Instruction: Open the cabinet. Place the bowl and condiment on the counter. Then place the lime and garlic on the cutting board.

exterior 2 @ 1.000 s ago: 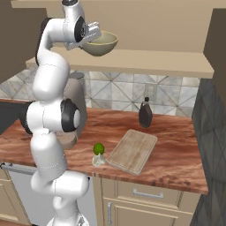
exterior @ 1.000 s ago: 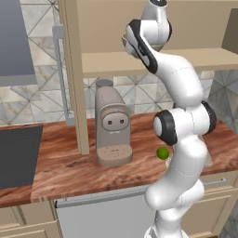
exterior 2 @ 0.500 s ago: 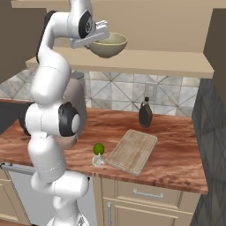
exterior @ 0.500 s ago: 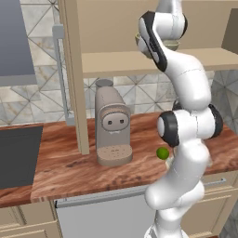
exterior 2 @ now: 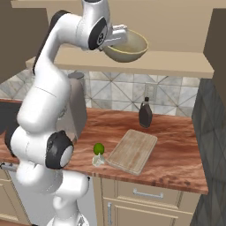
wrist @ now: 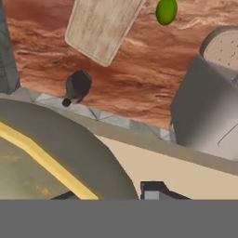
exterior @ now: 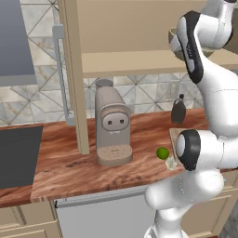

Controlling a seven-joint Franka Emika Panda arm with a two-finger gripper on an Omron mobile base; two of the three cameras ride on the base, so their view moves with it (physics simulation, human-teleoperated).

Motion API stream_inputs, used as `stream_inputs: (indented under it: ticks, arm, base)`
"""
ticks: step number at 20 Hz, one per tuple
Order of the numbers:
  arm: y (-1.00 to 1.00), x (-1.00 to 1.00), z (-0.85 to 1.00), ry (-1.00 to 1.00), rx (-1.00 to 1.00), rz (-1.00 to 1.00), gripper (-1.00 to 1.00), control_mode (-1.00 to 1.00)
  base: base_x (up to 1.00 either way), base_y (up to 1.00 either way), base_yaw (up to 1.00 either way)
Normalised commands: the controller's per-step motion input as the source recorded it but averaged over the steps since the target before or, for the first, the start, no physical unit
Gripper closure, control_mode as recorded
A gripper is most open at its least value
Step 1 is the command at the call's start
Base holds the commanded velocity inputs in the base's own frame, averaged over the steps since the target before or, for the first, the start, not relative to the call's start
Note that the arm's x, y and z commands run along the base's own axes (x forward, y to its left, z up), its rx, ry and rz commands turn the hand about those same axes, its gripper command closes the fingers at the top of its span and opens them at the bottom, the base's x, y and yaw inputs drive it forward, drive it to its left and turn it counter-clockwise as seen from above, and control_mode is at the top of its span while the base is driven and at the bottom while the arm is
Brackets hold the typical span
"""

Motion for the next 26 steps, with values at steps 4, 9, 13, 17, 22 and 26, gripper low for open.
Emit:
stream_inputs:
  ticks: [4,9,13,17,22,26]
  arm:
    - [-0.78,-1.00,0.00,-0.16,0.01,0.00,1.00,-1.00]
    - [-0.35,-1.00,0.00,-0.05,0.00,0.02,1.00,-1.00]
    - [0.00,-0.97,0.00,0.00,-0.10,0.13,1.00,-1.00]
    - [0.11,-0.84,0.00,0.01,-0.21,0.17,1.00,-1.00]
    - [0.22,-0.81,-0.07,0.04,-0.24,0.18,1.00,-1.00]
    - [0.03,-0.88,-0.21,0.01,-0.15,0.12,1.00,-1.00]
  base:
    - [0.00,0.00,0.00]
    - [0.00,0.00,0.00]
    - [0.00,0.00,0.00]
    - [0.00,0.00,0.00]
    - [0.00,0.00,0.00]
    - [0.00,0.00,0.00]
